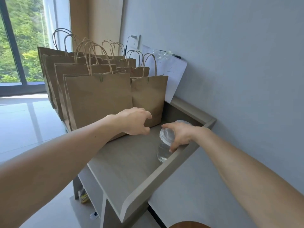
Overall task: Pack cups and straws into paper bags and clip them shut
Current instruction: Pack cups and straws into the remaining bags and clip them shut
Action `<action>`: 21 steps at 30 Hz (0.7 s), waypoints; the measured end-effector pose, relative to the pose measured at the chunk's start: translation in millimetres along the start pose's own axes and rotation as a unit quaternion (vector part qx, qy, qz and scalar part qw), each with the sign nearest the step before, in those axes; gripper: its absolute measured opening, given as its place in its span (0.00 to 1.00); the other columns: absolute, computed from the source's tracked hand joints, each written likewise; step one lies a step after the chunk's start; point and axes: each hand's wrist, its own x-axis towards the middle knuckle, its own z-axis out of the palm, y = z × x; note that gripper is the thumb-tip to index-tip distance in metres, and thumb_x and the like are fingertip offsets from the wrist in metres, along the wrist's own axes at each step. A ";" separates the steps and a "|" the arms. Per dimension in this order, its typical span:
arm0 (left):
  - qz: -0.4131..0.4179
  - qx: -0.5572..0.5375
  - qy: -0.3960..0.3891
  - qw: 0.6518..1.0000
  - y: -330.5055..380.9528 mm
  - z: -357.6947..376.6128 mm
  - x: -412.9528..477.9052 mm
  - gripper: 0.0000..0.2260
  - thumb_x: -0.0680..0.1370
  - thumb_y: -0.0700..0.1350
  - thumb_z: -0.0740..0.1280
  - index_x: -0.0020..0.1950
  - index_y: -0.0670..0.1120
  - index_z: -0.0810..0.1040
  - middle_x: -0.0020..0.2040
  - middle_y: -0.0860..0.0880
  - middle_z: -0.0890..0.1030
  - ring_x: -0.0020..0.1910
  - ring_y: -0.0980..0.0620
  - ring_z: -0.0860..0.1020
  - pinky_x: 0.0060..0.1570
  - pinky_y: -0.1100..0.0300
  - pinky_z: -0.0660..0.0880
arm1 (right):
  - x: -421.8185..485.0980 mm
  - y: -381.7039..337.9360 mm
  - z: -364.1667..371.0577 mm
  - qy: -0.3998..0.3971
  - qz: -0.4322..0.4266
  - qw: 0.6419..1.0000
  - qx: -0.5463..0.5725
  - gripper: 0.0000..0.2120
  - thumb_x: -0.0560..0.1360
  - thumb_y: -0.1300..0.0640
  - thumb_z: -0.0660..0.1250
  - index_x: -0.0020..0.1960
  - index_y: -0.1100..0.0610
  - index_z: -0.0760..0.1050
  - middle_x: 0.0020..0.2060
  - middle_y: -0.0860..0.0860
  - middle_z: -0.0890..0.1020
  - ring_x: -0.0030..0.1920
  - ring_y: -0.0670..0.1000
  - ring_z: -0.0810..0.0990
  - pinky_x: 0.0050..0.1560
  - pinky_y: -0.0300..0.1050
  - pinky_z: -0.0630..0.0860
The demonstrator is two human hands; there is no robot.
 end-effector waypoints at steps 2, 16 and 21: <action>0.003 0.000 0.003 1.000 0.6 -0.6 -0.2 0.26 0.77 0.56 0.63 0.74 0.52 0.67 0.69 0.50 0.72 0.66 0.47 0.71 0.53 0.55 0.69 | 0.2 0.4 2.6 0.023 -0.009 1.000 0.005 0.52 0.56 0.40 0.78 0.75 0.37 0.57 0.68 0.44 0.67 0.70 0.51 0.65 0.62 0.50 0.71; 0.041 0.012 0.060 0.997 69.3 -33.1 20.7 0.25 0.77 0.57 0.64 0.73 0.53 0.68 0.69 0.50 0.73 0.65 0.46 0.72 0.56 0.53 0.71 | -129.4 67.6 -74.8 0.313 -0.020 0.910 0.272 0.44 0.56 0.42 0.77 0.70 0.37 0.64 0.65 0.47 0.68 0.66 0.44 0.67 0.60 0.42 0.67; 0.105 0.014 0.043 0.994 149.7 -13.5 37.9 0.23 0.76 0.56 0.64 0.69 0.50 0.72 0.65 0.49 0.76 0.62 0.45 0.75 0.58 0.50 0.74 | -207.7 118.6 -46.0 0.308 0.061 0.909 0.274 0.40 0.57 0.42 0.77 0.66 0.33 0.66 0.62 0.46 0.68 0.65 0.44 0.67 0.55 0.42 0.69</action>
